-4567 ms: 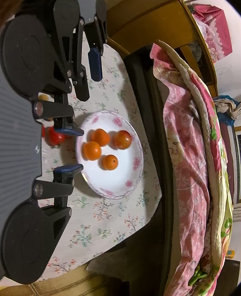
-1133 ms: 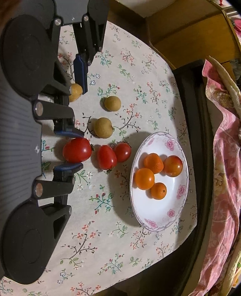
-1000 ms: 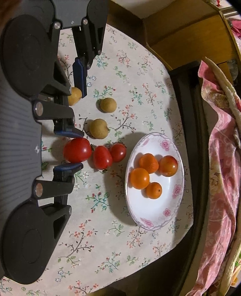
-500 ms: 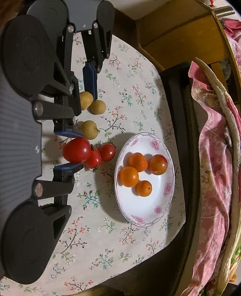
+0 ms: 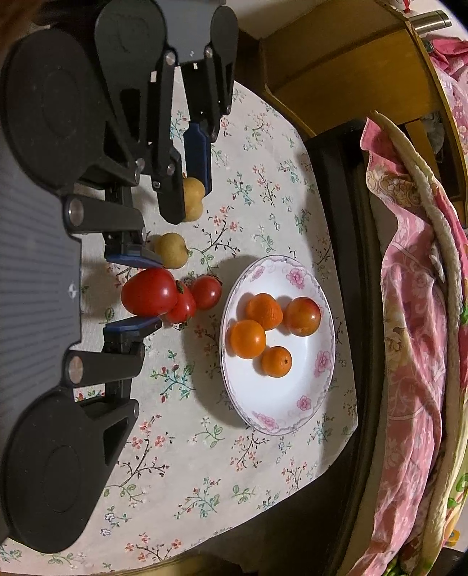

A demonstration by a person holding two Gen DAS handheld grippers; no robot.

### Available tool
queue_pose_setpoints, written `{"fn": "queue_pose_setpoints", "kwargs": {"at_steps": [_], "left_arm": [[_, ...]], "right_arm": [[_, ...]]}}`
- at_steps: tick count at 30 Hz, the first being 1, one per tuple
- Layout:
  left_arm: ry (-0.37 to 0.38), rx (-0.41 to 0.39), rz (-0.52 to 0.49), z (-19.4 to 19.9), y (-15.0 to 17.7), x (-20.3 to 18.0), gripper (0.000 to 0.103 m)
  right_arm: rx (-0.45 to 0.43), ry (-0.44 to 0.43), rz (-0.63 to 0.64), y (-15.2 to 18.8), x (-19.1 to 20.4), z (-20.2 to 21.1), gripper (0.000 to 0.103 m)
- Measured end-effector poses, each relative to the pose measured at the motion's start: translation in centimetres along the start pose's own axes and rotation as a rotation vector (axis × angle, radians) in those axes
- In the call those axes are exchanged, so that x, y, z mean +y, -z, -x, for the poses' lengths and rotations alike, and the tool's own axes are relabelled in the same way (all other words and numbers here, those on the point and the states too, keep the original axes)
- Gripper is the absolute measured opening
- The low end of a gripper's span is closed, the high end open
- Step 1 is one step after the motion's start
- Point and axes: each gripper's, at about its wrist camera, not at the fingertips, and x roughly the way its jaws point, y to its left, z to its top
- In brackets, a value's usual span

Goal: Organize fruits
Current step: 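Lift the cherry tomato with the right gripper toward the other cherry tomatoes, then carry the brown fruit and cherry tomato over the white plate with both tools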

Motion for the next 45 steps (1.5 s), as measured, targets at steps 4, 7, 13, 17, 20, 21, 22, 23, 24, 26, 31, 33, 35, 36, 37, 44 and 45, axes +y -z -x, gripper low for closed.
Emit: {"fn": "queue_pose_setpoints", "kwargs": {"at_steps": [4,7,13,17,20,21,22,23,24,26,31,33,35,36,37,44,45], "left_arm": [[-0.001,-0.001,0.002,0.0,-0.1,0.0,0.035],[0.000,-0.002,0.001,0.0,-0.2,0.0,0.035],[0.001,-0.003,0.001,-0.1,-0.4,-0.1,0.035],[-0.001,-0.006,-0.001,0.0,-0.6,-0.1,0.034],[-0.003,-0.010,-0.001,0.0,-0.7,-0.2,0.034],[-0.005,-0.012,-0.002,0.0,-0.8,-0.2,0.034],[-0.006,-0.013,-0.004,0.0,-1.0,-0.3,0.034],[-0.007,-0.014,-0.004,0.0,-1.1,-0.3,0.034],[-0.007,-0.015,-0.004,0.0,-1.2,-0.3,0.034],[-0.007,-0.018,-0.004,0.0,-1.4,-0.3,0.034],[-0.007,-0.029,-0.012,-0.3,-2.3,-0.4,0.033],[-0.006,-0.035,-0.012,-0.5,-2.9,-0.4,0.033],[-0.002,-0.043,-0.008,-0.8,-3.4,-0.3,0.033],[0.001,-0.044,-0.005,-1.0,-3.7,-0.1,0.033],[0.002,-0.045,-0.005,-1.2,-4.0,-0.1,0.033],[-0.014,-0.056,-0.020,-3.6,-5.8,0.2,0.033],[-0.014,-0.055,-0.017,-4.1,-6.0,0.2,0.033]], "right_arm": [[0.003,-0.001,-0.002,0.0,0.0,0.0,0.033],[0.000,-0.001,0.000,0.0,0.0,0.1,0.033],[-0.006,-0.001,-0.009,-0.1,-0.2,0.2,0.033],[-0.010,0.000,-0.013,-0.2,-0.3,0.3,0.033],[-0.016,0.004,-0.019,-0.3,-0.3,0.4,0.033],[-0.018,0.005,-0.020,-0.4,-0.4,0.4,0.033],[-0.020,0.005,-0.021,-0.5,-0.4,0.4,0.033],[-0.022,0.006,-0.023,-0.5,-0.5,0.5,0.033],[-0.025,0.007,-0.026,-0.6,-0.5,0.5,0.033],[-0.029,0.010,-0.028,-0.8,-0.7,0.5,0.033],[-0.046,0.017,-0.045,-1.6,-1.3,0.6,0.033],[-0.060,0.021,-0.055,-2.0,-1.6,0.6,0.033],[-0.072,0.022,-0.066,-2.5,-2.0,0.5,0.033],[-0.077,0.026,-0.069,-2.8,-2.2,0.4,0.033],[-0.080,0.033,-0.070,-3.1,-2.3,0.3,0.033],[-0.090,0.054,-0.074,-4.9,-4.1,-1.8,0.033],[-0.091,0.058,-0.074,-5.1,-4.3,-2.1,0.033]]}}
